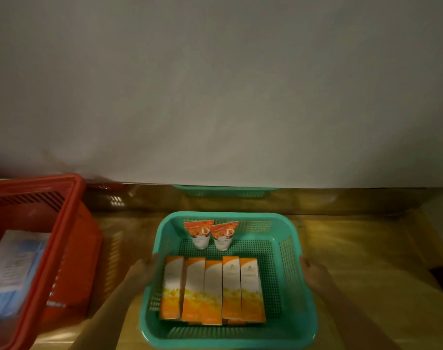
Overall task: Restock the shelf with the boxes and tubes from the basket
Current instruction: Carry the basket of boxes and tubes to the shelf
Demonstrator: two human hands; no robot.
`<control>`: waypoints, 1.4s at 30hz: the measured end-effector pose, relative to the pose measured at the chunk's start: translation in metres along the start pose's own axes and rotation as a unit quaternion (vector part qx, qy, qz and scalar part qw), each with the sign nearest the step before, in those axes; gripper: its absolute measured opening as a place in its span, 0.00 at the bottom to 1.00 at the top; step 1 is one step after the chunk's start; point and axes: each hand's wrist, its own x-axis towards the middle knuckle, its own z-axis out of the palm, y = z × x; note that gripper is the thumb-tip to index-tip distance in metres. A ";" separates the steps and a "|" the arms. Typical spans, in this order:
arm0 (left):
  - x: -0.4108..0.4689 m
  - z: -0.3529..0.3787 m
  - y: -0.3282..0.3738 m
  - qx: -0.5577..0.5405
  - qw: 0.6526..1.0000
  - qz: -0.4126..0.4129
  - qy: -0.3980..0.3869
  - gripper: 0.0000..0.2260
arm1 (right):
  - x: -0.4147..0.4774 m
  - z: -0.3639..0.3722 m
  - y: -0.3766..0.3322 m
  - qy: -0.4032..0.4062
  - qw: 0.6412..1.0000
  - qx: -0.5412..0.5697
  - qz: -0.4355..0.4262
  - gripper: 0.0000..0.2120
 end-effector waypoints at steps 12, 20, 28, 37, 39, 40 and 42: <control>-0.010 -0.015 0.002 -0.015 0.999 0.019 0.039 0.14 | -0.008 -0.008 0.001 0.015 1.000 0.016 0.010 0.17; -0.121 -0.102 0.062 -0.010 0.998 0.029 0.059 0.13 | -0.115 -0.111 -0.033 0.005 0.998 0.058 0.003 0.15; -0.287 -0.215 0.161 0.002 0.996 0.069 0.063 0.11 | -0.274 -0.270 -0.072 0.038 0.996 0.078 -0.011 0.15; -0.464 -0.317 0.252 0.024 0.991 0.125 0.029 0.12 | -0.460 -0.432 -0.078 0.074 0.988 0.137 0.010 0.13; -0.494 -0.329 0.268 0.033 0.989 0.145 0.012 0.13 | -0.497 -0.456 -0.071 0.082 0.987 0.140 0.017 0.12; -0.507 -0.332 0.276 0.040 0.987 0.157 0.007 0.14 | -0.514 -0.465 -0.065 0.092 0.987 0.133 0.021 0.12; -0.532 -0.336 0.289 0.049 0.983 0.179 -0.002 0.13 | -0.545 -0.477 -0.053 0.115 0.981 0.159 0.013 0.16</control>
